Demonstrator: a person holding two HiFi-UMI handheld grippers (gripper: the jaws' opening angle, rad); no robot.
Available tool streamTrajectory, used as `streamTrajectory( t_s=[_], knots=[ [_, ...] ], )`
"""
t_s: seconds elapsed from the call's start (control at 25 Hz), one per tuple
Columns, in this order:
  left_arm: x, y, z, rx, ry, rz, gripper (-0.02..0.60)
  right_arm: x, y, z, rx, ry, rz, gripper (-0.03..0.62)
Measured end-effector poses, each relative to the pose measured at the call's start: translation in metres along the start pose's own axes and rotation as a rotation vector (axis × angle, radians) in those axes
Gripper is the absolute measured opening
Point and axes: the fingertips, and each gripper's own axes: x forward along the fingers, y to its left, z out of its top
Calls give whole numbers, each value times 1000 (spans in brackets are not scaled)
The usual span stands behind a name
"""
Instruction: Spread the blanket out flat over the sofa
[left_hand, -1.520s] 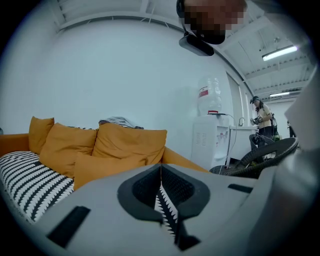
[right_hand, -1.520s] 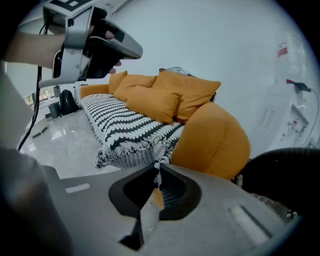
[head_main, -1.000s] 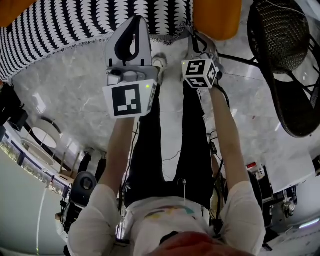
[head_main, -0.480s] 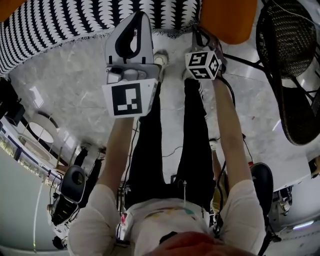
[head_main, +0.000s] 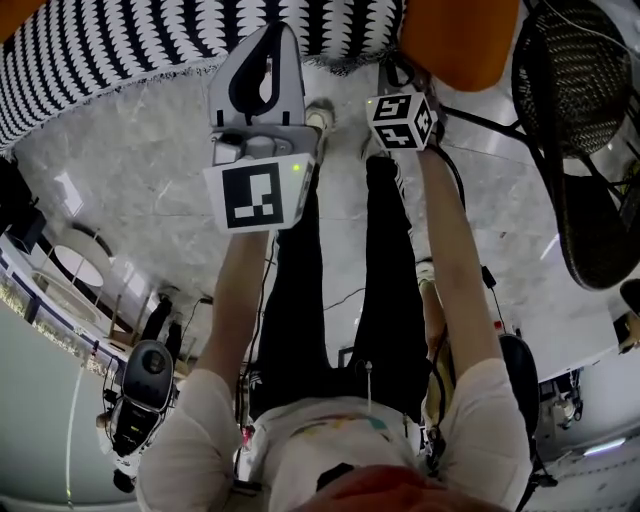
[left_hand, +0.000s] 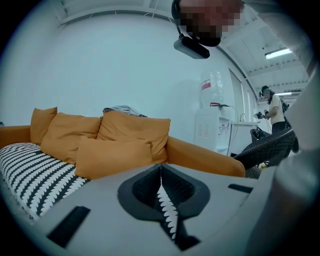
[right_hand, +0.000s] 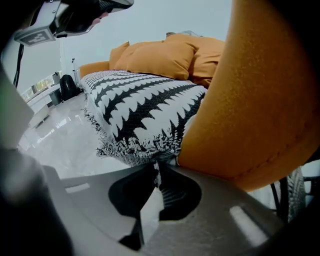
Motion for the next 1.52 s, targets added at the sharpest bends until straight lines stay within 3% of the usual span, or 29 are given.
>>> streamTrajectory(
  t_s=[0.52, 0.96, 1.12, 1.2, 1.36, 1.52],
  knots=[
    [-27, 18, 7, -12, -13, 7, 17, -3, 20, 8, 56, 46, 12, 9],
    [-34, 11, 17, -7, -35, 35, 17, -8, 13, -9, 27, 116, -31, 16],
    [-39, 14, 30, -19, -54, 39, 17, -19, 19, -7, 72, 126, -7, 149],
    [-40, 14, 35, -18, -57, 42, 17, -25, 18, -11, 105, 141, -6, 175],
    [-42, 8, 53, -19, -89, 56, 17, -43, 8, -14, 147, 140, -10, 175],
    [-55, 20, 102, -21, -157, 72, 17, -79, 8, 19, 140, 120, -4, 175]
  ],
)
